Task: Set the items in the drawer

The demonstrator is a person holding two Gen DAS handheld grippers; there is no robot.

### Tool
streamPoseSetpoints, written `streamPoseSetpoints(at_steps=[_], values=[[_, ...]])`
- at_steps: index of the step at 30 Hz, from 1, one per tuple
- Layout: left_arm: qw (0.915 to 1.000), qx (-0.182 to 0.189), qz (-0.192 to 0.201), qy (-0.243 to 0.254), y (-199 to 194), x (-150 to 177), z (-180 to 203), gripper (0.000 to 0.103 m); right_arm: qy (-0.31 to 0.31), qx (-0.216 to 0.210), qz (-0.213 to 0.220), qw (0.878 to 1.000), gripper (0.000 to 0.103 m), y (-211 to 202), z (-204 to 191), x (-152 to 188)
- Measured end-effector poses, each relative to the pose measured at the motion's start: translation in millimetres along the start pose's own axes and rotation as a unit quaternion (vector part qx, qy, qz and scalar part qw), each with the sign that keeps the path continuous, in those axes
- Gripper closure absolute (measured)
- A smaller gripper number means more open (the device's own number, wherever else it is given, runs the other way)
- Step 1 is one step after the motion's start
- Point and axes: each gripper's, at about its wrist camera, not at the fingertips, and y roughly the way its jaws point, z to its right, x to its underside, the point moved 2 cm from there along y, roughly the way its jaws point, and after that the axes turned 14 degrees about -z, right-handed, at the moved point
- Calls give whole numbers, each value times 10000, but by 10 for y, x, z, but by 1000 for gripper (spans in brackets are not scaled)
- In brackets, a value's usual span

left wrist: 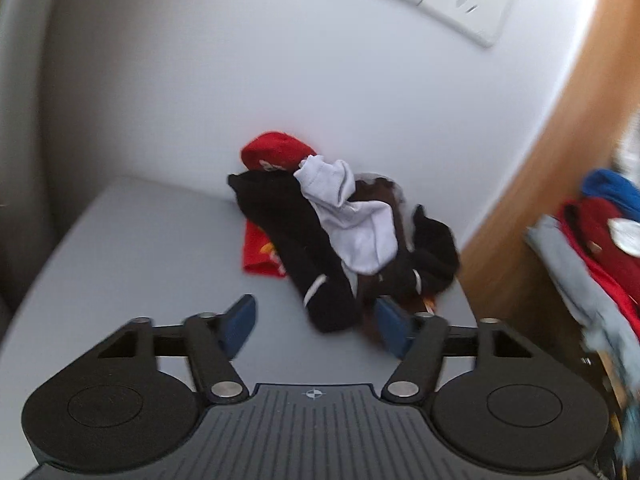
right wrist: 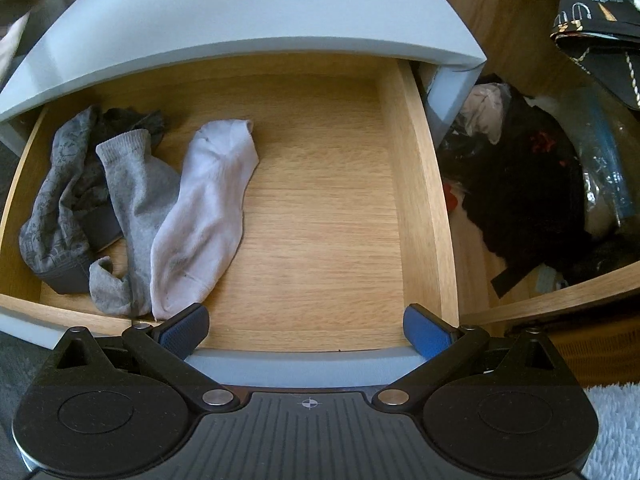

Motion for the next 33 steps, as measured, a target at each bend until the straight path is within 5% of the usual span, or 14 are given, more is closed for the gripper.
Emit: streamPoseSetpoints(at_steps=[11, 13, 15, 18, 27, 33], values=[[9986, -347, -391, -88, 736, -306, 239, 51, -17, -50, -127, 9999, 0, 89, 2, -51], [9990, -303, -320, 14, 702, -274, 239, 62, -28, -16, -119, 9999, 0, 94, -8, -50], [9988, -327, -360, 60, 682, -257, 195, 85, -32, -16, -119, 9999, 0, 96, -9, -45], [9990, -206, -377, -110, 626, -249, 61, 97, -30, -20, -100, 9999, 0, 96, -5, -38], [9978, -67, -629, -216, 298, 88, -244, 97, -35, -8, -104, 9999, 0, 97, -1, -41], [9929, -72, -690, 968, -111, 668, -247, 97, -38, 0, -100, 9999, 0, 97, -6, -44]])
